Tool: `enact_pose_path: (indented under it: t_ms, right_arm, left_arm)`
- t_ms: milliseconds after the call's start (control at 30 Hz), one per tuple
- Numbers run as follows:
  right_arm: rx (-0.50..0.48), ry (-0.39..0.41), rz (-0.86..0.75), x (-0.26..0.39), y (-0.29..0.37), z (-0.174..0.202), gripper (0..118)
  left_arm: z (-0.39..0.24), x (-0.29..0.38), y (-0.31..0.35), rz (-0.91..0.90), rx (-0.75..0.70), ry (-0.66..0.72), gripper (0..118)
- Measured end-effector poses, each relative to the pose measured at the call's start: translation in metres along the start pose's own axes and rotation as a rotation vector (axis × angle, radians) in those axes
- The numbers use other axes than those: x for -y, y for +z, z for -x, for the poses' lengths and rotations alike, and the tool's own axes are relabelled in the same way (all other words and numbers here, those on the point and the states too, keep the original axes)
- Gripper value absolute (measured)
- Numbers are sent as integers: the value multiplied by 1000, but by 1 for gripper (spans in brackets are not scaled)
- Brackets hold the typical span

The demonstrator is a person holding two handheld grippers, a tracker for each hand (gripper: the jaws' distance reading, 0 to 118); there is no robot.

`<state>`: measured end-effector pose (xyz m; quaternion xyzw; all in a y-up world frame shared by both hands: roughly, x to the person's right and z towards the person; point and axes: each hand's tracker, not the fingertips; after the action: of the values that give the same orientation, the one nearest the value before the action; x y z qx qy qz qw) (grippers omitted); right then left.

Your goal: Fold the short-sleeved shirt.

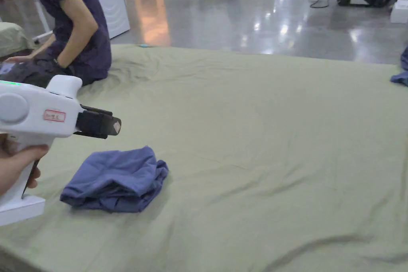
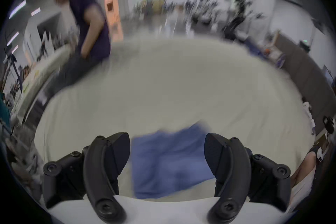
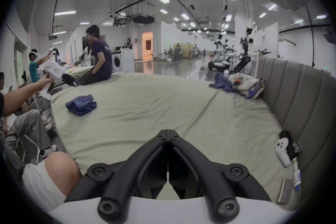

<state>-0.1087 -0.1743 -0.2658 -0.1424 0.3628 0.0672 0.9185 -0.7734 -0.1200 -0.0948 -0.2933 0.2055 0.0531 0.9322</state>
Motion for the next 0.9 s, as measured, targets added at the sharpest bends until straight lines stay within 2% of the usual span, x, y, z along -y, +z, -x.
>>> enact_pose_path:
  t_ms: [67, 133, 167, 267, 300, 333, 367, 400, 433, 500, 600, 900]
  right_arm:
    - [54, -12, -65, -4, 12, -12, 2]
    - [148, -41, -114, -1, 25, -20, 2]
    - [177, -80, -143, 1, 32, -24, 2]
    - [265, -61, -171, 11, 48, -26, 2]
    - [301, -41, -176, 15, 51, -25, 2]
    - [339, -23, -171, 20, 54, -23, 2]
    - [342, -38, -169, 24, 56, -23, 2]
    - [325, -53, -175, 34, 55, -29, 2]
    - [302, -67, -181, 38, 56, -31, 2]
    - [308, -95, -170, 41, 56, -31, 2]
    - [341, -70, -183, 45, 59, -29, 2]
    - [359, -67, -183, 49, 60, -28, 2]
  left_arm:
    - [-60, -3, 52, -254, 55, 84, 95]
    - [-128, 17, 96, -516, 49, 78, 95]
    - [-162, 32, 108, -617, 23, 45, 95]
    - [-254, 77, 121, -701, -142, -89, 95]
    - [-273, 88, 120, -665, -164, -99, 95]
    - [-286, 99, 117, -619, -99, -73, 92]
    - [-285, 111, 107, -594, 31, -29, 76]
    - [-286, 123, 104, -620, 172, 16, 16]
    - [-291, 129, 102, -630, 210, 29, 0]
    - [-306, 142, 106, -668, -1, -59, 0]
    - [-301, 137, 109, -628, 62, -71, 0]
    - [-307, 123, 94, -618, 46, -40, 0]
